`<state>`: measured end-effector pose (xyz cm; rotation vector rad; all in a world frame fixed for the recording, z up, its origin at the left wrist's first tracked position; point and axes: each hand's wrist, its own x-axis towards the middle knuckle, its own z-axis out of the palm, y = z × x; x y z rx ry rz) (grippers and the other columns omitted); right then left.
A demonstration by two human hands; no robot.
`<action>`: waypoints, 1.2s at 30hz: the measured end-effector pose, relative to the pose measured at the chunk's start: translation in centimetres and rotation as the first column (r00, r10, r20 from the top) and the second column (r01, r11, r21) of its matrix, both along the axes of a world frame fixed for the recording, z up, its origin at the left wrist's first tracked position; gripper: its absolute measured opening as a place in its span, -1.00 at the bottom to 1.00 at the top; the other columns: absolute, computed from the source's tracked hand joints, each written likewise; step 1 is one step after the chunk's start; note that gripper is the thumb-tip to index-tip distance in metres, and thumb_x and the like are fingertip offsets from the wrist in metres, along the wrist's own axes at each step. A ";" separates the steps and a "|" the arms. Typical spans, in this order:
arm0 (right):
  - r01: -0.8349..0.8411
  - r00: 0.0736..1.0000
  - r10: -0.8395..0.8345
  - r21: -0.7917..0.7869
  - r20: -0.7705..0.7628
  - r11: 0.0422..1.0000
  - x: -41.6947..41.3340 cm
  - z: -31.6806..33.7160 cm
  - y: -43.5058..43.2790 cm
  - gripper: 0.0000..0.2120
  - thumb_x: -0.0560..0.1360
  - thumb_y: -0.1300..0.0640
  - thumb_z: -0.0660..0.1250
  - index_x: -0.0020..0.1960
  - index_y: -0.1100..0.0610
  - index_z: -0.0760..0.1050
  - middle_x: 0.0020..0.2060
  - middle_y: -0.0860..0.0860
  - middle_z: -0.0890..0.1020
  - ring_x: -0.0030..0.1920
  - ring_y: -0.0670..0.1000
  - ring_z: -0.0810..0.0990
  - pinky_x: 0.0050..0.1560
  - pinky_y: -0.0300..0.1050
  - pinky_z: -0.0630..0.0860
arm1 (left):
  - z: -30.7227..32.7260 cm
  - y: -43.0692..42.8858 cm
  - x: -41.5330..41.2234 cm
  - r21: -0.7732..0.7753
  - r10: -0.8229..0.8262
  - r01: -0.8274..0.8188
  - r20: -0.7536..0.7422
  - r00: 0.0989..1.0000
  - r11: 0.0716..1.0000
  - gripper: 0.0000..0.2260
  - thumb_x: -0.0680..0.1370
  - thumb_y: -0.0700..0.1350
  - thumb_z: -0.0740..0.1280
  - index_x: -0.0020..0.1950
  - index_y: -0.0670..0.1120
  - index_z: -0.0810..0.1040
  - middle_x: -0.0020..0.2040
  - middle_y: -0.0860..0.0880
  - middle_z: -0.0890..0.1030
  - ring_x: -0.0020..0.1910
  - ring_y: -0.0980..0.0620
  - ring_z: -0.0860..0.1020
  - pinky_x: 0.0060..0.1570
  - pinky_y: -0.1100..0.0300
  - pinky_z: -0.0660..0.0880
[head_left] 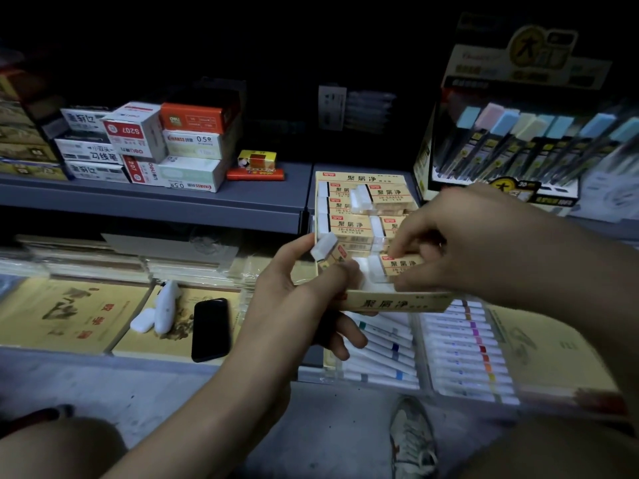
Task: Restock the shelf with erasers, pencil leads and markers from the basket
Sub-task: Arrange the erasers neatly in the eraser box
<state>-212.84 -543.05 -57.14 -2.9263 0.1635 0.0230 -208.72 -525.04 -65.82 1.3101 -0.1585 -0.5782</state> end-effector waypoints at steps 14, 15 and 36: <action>-0.098 0.992 0.107 -0.121 0.065 0.988 -0.3 0.2 -0.1 -0.94 0.38 -0.05 0.45 -0.16 -0.13 0.69 -0.39 -0.28 0.60 -0.35 -0.21 0.54 -0.34 -0.17 0.43 | 0.5 0.5 0.0 -0.033 -0.057 0.055 -0.054 0.997 0.998 -0.46 0.62 0.26 0.14 0.33 -0.13 0.52 -0.22 -0.42 0.63 -0.43 -0.20 0.54 -0.46 0.12 0.51; -0.104 0.991 0.110 -0.081 0.073 0.991 -0.4 0.2 -0.3 -0.95 0.38 -0.04 0.44 -0.19 -0.12 0.68 -0.40 -0.27 0.60 -0.36 -0.20 0.54 -0.34 -0.12 0.48 | 0.5 0.5 0.1 -0.039 -0.061 0.059 -0.065 0.996 0.998 -0.48 0.64 0.24 0.13 0.31 -0.16 0.53 -0.26 -0.40 0.63 -0.45 -0.19 0.53 -0.47 0.13 0.51; -0.209 0.976 0.187 0.251 0.107 0.945 -1.1 1.1 -1.0 -0.90 0.39 0.09 0.52 -0.16 -0.11 0.69 -0.26 -0.16 0.67 -0.42 -0.29 0.54 -0.40 -0.47 0.36 | -0.1 0.1 0.5 -0.045 -0.082 0.079 -0.086 0.993 0.996 -0.57 0.66 0.17 0.15 0.35 -0.09 0.52 -0.11 -0.32 0.71 -0.44 -0.16 0.57 -0.45 0.13 0.53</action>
